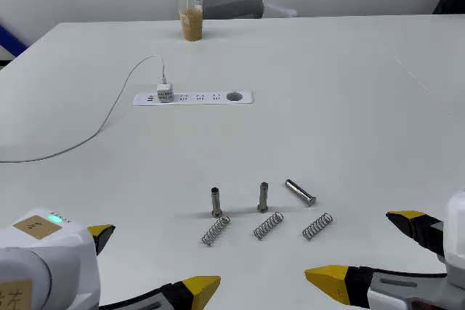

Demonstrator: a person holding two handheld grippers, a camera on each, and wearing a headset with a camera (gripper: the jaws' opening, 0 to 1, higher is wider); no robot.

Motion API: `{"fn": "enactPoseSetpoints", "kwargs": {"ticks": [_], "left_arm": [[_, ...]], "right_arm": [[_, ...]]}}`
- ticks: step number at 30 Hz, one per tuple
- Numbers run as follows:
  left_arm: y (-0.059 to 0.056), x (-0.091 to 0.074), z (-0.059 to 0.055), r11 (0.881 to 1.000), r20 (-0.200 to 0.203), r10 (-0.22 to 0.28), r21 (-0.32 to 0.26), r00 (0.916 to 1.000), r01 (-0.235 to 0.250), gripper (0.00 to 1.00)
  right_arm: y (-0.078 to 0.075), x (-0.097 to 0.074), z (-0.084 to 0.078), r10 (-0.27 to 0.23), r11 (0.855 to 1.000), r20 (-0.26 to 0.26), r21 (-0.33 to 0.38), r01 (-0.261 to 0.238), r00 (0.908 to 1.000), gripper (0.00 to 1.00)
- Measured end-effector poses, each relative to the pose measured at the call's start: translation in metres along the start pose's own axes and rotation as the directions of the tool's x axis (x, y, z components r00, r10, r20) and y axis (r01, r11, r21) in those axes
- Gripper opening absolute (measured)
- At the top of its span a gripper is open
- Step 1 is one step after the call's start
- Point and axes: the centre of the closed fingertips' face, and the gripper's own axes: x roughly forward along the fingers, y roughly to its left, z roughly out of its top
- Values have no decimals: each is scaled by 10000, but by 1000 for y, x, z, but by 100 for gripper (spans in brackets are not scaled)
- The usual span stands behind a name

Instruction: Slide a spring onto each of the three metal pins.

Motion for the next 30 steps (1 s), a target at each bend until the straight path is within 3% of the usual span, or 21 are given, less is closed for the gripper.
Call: {"fn": "enactPoseSetpoints", "kwargs": {"ticks": [30], "left_arm": [[1, -2, 3, 10000, 156, 55, -48, 9999, -54, 90]], "right_arm": [[-6, -5, -4, -193, 9998, -61, 1, 193, 9998, 87]]}}
